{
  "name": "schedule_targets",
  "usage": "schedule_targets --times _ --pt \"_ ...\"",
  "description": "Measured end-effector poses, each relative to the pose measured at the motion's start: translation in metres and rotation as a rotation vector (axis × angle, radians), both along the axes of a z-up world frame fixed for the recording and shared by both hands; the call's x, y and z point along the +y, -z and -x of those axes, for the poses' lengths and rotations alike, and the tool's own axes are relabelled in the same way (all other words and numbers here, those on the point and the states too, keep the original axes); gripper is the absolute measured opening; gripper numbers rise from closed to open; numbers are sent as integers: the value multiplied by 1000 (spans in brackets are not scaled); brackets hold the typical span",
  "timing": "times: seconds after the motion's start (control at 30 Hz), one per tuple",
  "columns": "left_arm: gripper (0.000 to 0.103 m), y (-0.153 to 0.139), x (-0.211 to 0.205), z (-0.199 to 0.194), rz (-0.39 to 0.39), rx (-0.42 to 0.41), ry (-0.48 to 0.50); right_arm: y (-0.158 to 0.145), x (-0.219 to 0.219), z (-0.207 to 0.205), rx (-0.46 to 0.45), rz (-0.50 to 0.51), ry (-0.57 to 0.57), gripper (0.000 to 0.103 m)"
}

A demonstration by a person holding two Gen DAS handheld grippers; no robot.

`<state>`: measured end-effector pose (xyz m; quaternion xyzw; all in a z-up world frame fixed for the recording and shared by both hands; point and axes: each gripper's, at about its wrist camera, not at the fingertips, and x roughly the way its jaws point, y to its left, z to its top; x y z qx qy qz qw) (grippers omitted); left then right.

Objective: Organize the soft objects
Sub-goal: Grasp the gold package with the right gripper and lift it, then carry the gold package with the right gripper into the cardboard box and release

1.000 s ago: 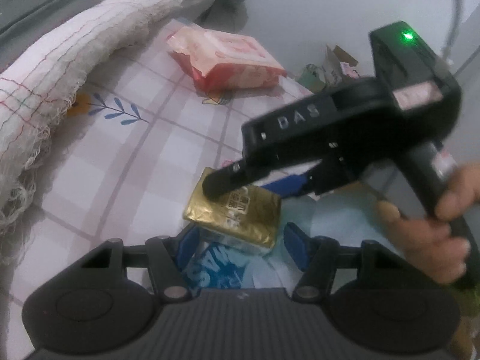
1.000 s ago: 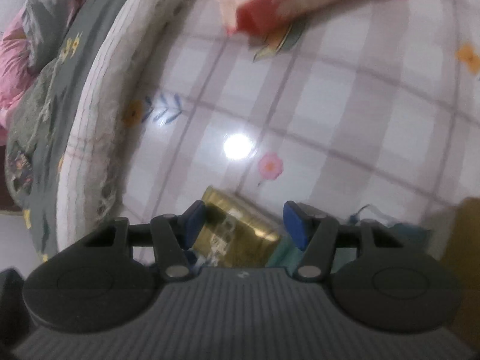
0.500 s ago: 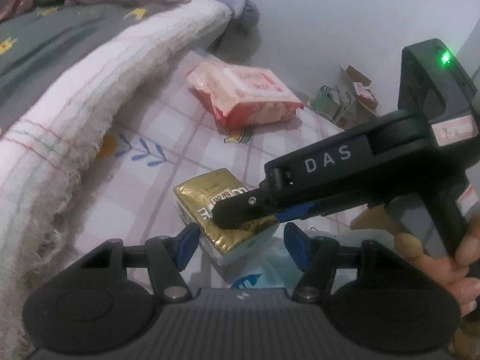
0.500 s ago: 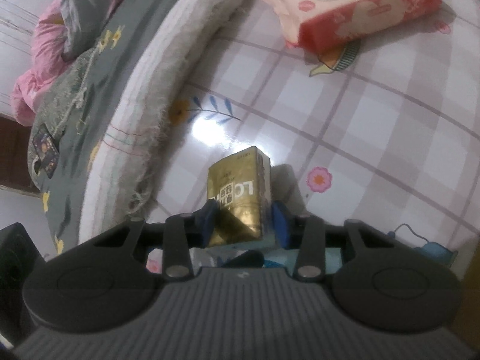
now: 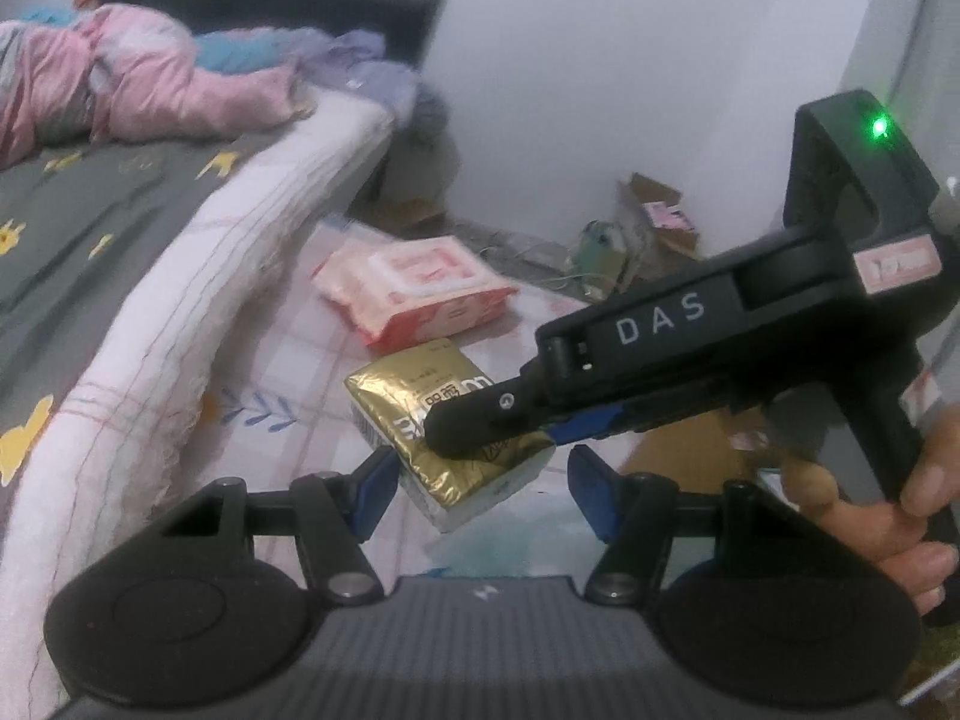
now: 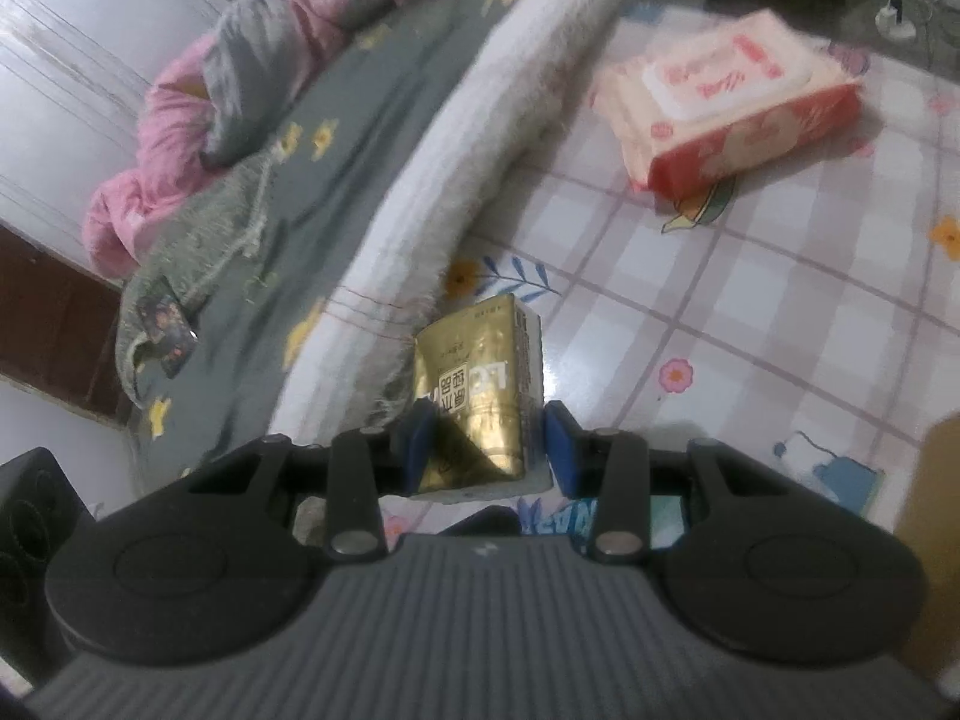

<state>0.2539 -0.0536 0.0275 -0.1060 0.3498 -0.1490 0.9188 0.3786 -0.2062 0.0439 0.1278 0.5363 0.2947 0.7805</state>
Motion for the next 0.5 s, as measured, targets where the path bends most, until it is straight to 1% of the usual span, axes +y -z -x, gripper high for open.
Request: schedule_targets --times 0.2,0.33,0.5 --pt "63 -19 -30 28 2 -45 96 -26 -42 49 -52 -40 62 38" --pt "63 -30 -63 53 10 -62 201 -39 -82 89 -77 -58 131 38" --pt "63 -35 -118 85 12 -54 358 -46 -151 155 -82 -73 265 38"
